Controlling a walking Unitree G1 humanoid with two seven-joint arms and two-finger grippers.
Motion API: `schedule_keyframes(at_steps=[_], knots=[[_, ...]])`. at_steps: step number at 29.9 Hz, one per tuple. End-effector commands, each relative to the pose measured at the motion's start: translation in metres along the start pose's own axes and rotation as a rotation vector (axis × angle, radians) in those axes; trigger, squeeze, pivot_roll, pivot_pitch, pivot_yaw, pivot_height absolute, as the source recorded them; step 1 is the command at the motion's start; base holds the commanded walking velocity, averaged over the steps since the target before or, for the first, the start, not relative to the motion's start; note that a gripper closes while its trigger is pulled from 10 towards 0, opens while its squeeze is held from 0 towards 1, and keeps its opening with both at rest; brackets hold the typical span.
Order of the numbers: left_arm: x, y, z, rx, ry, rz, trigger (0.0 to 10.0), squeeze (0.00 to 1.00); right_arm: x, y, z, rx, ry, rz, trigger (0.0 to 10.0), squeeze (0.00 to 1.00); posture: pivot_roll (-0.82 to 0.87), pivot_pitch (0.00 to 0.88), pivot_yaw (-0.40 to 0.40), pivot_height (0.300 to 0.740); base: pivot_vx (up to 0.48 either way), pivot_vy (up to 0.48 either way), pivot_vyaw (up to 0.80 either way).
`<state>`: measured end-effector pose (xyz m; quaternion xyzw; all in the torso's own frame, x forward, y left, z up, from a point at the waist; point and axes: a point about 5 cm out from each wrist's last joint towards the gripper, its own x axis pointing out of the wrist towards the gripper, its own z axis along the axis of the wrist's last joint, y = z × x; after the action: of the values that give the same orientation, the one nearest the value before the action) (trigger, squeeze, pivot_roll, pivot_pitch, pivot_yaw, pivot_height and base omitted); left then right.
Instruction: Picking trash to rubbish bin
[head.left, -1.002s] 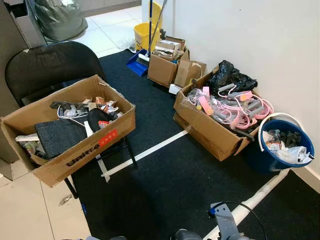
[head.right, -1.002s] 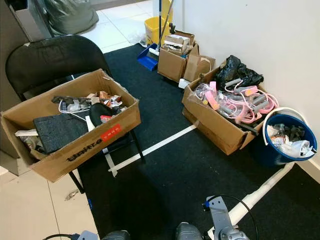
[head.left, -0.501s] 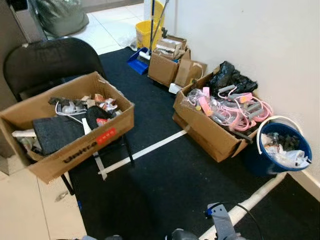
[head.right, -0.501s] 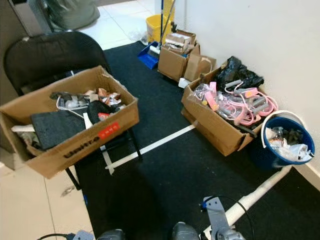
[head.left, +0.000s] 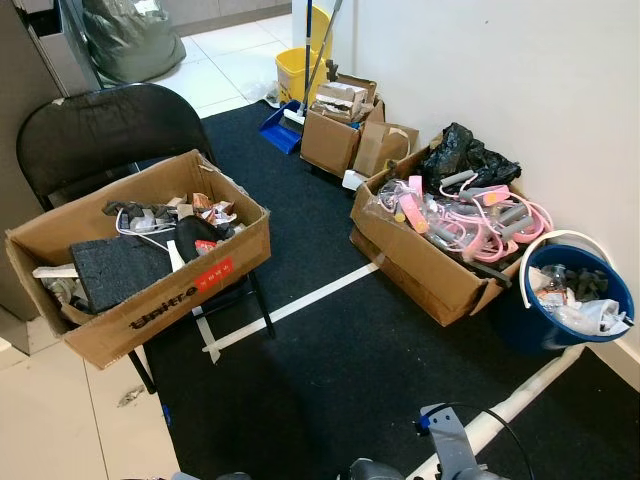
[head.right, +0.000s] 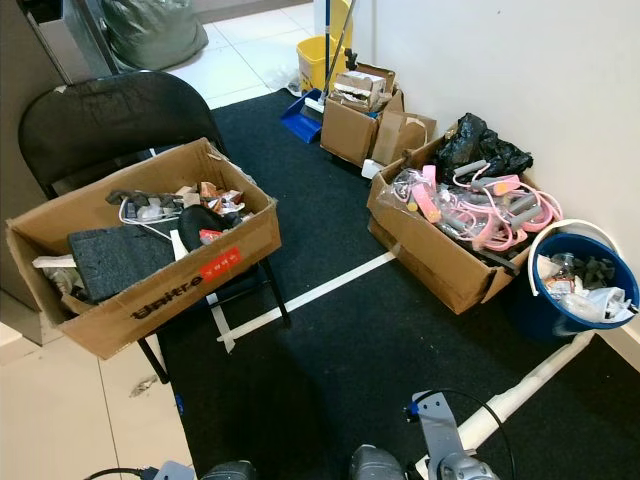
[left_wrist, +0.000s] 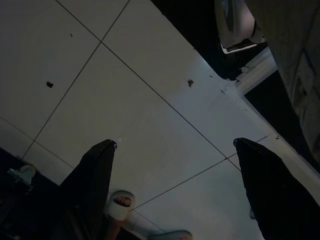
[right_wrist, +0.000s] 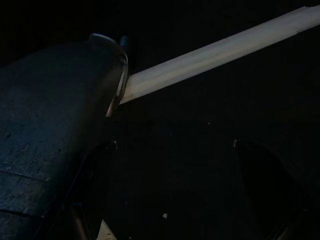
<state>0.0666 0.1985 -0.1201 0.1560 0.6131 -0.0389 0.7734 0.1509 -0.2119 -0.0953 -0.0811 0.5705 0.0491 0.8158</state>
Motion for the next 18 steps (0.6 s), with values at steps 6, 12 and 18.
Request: schedule_keyframes(at_steps=[6, 12, 18], knots=[[0.0005, -0.0085, 0.0136, -0.007, -0.051, -0.033, 10.0, 0.00, 0.0005, 0.0037, -0.0043, 0.012, 0.015, 0.011, 10.0, 0.00, 0.05, 0.068, -0.026, 0.740, 0.000, -0.320, 0.00], [0.0005, -0.0076, 0.0130, -0.006, -0.049, -0.026, 10.0, 0.00, 0.0006, 0.0044, -0.0042, 0.015, 0.016, 0.014, 10.0, 0.00, 0.05, 0.070, -0.024, 0.740, 0.000, 0.000, 0.00], [0.0005, -0.0078, 0.0127, -0.004, -0.047, -0.030, 10.0, 0.00, 0.0007, 0.0046, -0.0030, 0.016, 0.014, 0.015, 10.0, 0.00, 0.05, 0.070, -0.024, 0.740, 0.000, 0.000, 0.00]])
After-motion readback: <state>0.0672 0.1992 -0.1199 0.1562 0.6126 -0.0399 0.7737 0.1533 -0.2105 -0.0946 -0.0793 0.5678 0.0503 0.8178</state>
